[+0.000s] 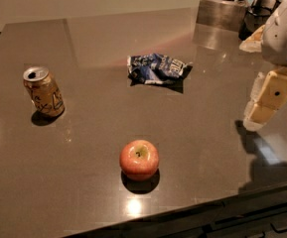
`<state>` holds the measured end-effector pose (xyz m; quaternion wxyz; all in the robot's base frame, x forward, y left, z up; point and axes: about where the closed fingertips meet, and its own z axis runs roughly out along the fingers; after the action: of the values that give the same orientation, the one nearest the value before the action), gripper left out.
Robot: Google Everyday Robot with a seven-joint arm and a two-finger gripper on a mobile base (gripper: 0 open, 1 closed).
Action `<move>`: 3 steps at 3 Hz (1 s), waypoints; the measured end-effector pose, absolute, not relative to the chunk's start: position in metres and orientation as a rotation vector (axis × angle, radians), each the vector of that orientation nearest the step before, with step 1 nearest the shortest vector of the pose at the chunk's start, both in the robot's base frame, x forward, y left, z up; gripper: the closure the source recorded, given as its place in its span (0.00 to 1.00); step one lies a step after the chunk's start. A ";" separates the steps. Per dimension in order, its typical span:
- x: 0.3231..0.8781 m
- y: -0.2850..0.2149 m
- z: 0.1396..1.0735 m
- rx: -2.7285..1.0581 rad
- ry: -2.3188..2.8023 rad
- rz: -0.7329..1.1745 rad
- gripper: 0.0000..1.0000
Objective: Knock orange can over
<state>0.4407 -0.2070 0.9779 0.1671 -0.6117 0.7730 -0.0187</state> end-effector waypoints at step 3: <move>0.475 -0.054 0.973 -1.702 1.959 0.319 0.00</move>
Offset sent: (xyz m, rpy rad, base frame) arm 0.0365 0.1317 -0.0001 0.3273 0.0022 0.1492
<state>0.4752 -0.0535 0.9734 0.2604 -0.6286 0.7233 0.1177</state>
